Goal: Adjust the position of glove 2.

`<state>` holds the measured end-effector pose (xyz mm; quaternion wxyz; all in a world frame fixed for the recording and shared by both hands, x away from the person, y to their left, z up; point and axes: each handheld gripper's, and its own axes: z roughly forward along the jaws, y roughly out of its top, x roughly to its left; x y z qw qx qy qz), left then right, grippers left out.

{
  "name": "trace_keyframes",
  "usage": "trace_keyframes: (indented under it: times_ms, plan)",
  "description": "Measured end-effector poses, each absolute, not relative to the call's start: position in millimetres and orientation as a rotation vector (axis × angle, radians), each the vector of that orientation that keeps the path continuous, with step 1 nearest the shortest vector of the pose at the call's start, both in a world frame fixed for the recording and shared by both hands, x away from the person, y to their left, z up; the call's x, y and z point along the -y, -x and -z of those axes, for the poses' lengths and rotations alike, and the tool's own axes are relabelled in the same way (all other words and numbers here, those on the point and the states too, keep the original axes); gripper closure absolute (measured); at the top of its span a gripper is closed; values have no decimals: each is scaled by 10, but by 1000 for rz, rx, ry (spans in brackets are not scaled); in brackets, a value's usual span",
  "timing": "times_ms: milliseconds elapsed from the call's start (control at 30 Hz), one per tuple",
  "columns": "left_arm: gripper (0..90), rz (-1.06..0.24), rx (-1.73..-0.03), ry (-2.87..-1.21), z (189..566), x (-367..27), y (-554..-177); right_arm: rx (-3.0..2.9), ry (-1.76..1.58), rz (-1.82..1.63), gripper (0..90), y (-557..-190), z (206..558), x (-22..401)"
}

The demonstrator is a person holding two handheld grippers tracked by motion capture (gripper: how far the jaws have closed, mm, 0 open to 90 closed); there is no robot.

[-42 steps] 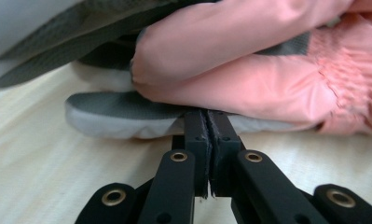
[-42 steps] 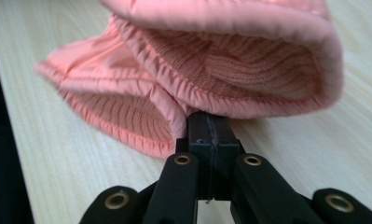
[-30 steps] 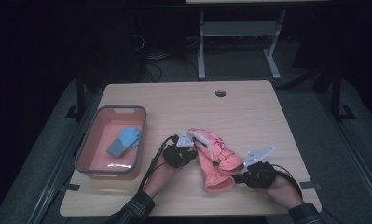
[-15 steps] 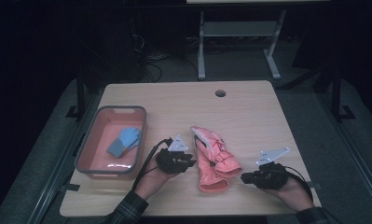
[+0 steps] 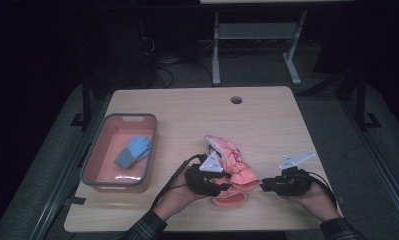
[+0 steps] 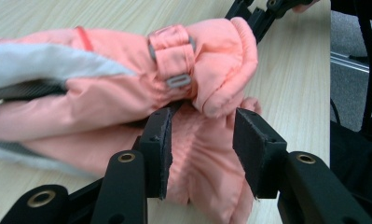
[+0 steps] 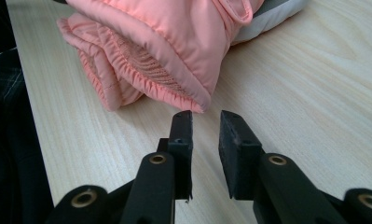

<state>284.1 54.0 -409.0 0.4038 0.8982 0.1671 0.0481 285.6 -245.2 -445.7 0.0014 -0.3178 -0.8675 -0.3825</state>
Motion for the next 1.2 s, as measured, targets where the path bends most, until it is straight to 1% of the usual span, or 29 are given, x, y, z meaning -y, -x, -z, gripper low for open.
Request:
trace_keyframes:
  times_ms: [133,200,233,300,333,367,433,533,667,833,900,1067,1100,1200]
  plan:
    - [568,-116,-408,-2283,4116,-449,-2865,2713,990,1202,727,-2884,4472,2441]
    - [583,-112,-401,-2290,4128,-420,-2877,2706,984,1208,732,-2905,4481,2429]
    - [600,-107,-408,-2283,4134,-408,-2878,2702,982,1206,738,-2912,4484,2422]
    - [660,-90,-409,-2279,4144,-395,-2887,2704,968,1206,783,-2920,4486,2410]
    - [738,-87,-414,-2278,4149,-386,-2887,2712,968,1201,825,-2919,4482,2398]
    - [767,-80,-412,-2280,4146,-389,-2890,2718,966,1200,833,-2918,4481,2394]
    - [799,-77,-411,-2280,4138,-393,-2893,2723,962,1203,840,-2917,4478,2395]
    - [818,-70,-405,-2255,4070,-437,-2897,2717,956,1261,854,-2889,4410,2418]
    - [819,-45,-407,-2232,3994,-513,-2890,2712,934,1315,857,-2845,4317,2414]
    - [815,-10,-408,-2215,3930,-713,-2857,2706,854,1381,856,-2750,4187,2327]
    - [810,11,-416,-2226,3972,-825,-2838,2715,804,1377,856,-2707,4161,2231]
    - [792,35,-431,-2254,4087,-927,-2821,2754,737,1314,850,-2685,4198,2087]
    - [773,39,-434,-2258,4098,-940,-2821,2752,734,1310,846,-2686,4202,2078]
    - [635,46,-435,-2255,4094,-972,-2828,2735,732,1324,828,-2691,4194,2093]
